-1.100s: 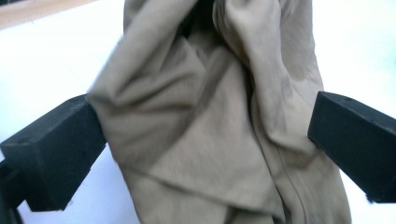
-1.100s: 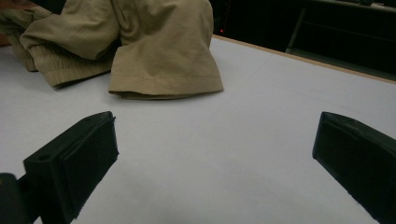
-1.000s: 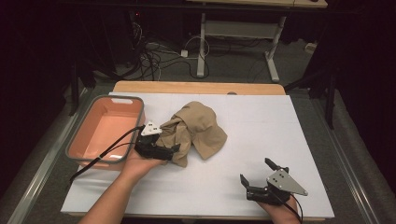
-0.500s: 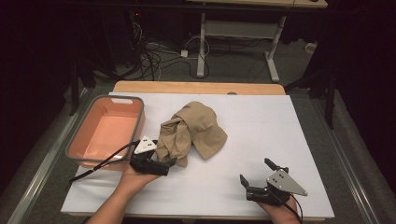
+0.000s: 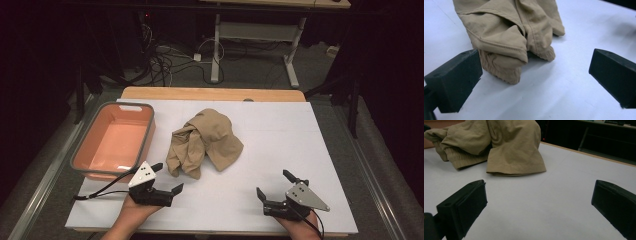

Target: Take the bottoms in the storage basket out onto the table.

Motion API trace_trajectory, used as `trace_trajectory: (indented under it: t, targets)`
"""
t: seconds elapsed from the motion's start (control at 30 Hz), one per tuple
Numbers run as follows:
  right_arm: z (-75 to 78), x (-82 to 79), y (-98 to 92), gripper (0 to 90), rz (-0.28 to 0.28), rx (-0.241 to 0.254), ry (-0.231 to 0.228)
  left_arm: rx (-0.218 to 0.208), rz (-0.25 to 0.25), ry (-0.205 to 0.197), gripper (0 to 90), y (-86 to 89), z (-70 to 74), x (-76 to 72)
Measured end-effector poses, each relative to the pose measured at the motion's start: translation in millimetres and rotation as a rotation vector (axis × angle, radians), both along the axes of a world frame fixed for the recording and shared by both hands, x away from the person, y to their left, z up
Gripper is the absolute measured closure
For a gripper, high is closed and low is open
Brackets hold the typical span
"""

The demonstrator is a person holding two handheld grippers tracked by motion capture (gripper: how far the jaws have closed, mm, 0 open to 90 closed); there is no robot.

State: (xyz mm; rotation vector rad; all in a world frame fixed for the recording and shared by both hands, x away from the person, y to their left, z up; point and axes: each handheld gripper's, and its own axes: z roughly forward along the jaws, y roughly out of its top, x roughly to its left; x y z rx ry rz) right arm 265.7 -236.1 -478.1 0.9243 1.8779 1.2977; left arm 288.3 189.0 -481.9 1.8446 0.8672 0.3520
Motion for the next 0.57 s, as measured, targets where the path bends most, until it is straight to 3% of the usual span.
trace_trajectory:
  t: [0.13,0.3,0.57]
  targets:
    - [1.5,-2.6,1.1,1.0,0.004,0.002,-0.008,-0.026,0.029,-0.043,0.0,9.6,-2.5,-12.4]
    - [3.7,-5.7,1.8,0.9,0.006,0.015,-0.024,-0.043,0.031,-0.067,0.0,10.0,-4.6,-13.6]
    - [2.2,-3.1,3.7,0.9,0.004,0.01,-0.019,-0.036,0.023,-0.06,0.0,9.4,-7.2,-12.8]
